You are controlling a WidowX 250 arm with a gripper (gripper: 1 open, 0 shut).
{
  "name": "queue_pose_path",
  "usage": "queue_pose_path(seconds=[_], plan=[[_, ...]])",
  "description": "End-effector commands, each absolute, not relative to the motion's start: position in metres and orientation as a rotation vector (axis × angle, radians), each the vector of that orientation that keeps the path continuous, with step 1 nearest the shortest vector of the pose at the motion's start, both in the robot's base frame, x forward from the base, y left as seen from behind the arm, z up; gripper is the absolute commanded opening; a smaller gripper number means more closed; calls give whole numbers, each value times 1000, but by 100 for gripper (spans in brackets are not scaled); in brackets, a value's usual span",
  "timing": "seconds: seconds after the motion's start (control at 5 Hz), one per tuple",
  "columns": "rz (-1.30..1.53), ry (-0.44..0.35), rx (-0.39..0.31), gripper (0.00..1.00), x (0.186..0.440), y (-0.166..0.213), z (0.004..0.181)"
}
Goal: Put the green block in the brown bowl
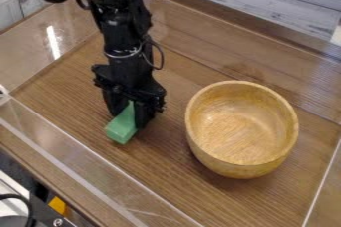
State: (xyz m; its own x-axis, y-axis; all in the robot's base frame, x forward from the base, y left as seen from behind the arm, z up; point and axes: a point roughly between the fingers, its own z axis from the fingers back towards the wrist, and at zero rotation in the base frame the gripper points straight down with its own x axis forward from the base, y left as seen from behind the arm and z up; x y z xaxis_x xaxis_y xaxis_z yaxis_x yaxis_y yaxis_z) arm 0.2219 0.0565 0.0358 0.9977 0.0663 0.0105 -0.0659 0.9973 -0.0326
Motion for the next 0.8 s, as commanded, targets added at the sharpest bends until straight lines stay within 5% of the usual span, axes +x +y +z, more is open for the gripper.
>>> queue_pose_path(seconds=[0.0, 0.6], plan=[[79, -57, -23, 0, 230, 58, 55], [88, -50, -29, 0, 227, 51, 71]])
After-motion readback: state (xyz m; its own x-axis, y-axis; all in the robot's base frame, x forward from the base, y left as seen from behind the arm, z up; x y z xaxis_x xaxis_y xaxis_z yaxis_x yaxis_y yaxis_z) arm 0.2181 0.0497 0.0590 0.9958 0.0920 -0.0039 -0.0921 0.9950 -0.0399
